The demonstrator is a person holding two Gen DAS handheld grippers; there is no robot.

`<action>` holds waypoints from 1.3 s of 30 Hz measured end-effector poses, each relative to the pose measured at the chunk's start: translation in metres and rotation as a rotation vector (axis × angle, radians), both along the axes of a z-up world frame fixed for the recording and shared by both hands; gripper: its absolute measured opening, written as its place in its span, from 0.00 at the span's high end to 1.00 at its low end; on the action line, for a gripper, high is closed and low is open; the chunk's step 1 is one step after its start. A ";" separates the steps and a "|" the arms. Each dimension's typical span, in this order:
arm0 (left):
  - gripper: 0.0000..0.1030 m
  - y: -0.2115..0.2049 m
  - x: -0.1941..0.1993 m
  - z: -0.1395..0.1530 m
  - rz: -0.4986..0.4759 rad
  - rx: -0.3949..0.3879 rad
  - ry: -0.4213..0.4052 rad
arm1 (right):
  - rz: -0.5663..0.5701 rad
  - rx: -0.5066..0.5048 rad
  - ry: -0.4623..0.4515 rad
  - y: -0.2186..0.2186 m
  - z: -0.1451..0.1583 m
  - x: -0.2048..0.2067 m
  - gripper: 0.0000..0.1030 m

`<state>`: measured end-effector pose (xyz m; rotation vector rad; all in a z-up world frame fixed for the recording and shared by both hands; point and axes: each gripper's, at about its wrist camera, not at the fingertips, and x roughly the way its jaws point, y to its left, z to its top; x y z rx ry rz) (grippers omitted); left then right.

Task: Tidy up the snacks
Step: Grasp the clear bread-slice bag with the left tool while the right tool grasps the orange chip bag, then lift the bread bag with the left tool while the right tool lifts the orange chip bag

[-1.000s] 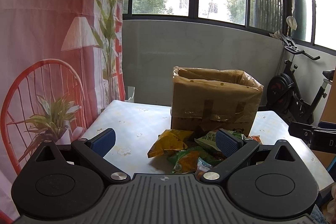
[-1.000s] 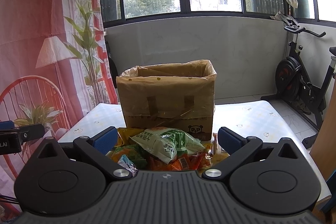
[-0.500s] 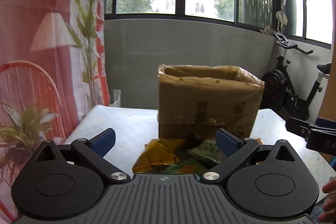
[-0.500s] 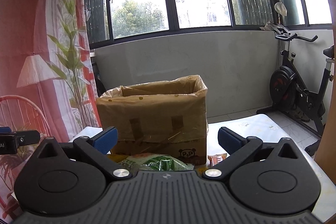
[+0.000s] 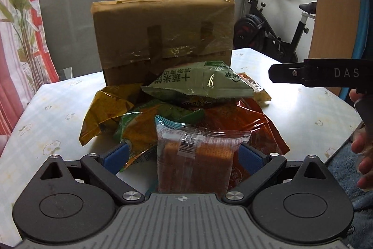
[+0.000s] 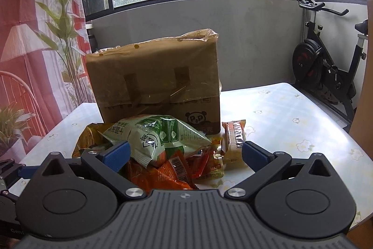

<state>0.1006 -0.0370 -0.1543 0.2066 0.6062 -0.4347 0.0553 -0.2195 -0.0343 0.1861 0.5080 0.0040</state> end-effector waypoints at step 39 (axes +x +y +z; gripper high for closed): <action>0.28 0.009 -0.002 -0.006 0.025 -0.100 0.023 | 0.023 0.032 0.108 -0.009 -0.027 0.016 0.00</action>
